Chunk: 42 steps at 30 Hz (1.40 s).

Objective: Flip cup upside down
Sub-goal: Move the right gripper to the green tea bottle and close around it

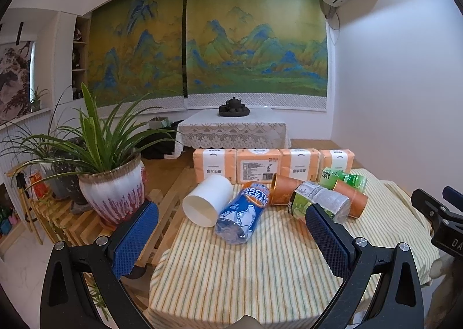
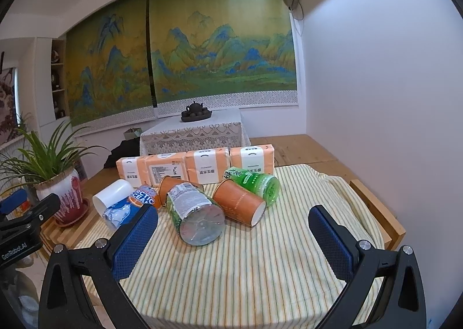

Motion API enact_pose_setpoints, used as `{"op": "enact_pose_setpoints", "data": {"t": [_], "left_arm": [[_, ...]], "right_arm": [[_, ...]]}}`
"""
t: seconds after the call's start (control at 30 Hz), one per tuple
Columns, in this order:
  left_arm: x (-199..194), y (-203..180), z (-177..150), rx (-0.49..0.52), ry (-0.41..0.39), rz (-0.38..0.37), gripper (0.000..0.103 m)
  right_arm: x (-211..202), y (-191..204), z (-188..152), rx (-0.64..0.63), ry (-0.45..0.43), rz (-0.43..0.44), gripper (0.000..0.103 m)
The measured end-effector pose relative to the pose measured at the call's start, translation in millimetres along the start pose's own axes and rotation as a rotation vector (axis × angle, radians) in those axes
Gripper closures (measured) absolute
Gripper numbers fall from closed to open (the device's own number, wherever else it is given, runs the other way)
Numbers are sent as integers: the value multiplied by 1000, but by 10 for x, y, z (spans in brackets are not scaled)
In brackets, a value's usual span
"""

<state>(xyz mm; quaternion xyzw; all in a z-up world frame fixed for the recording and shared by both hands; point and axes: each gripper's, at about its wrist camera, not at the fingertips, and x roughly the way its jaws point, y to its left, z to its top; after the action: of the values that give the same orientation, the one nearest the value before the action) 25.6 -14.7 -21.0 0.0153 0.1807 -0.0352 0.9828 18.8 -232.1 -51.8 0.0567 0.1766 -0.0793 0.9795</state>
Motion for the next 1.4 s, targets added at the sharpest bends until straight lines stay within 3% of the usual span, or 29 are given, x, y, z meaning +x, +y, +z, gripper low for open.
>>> {"op": "enact_pose_setpoints", "data": {"t": [0.43, 0.8, 1.4], "left_arm": [[153, -93, -19, 13, 26, 2, 0], [346, -174, -29, 29, 54, 5, 0], [666, -197, -66, 22, 110, 27, 0]], "right_arm": [[324, -202, 95, -7, 26, -11, 0], [665, -327, 249, -51, 49, 31, 1], [1686, -656, 409, -70, 227, 161, 23]]}}
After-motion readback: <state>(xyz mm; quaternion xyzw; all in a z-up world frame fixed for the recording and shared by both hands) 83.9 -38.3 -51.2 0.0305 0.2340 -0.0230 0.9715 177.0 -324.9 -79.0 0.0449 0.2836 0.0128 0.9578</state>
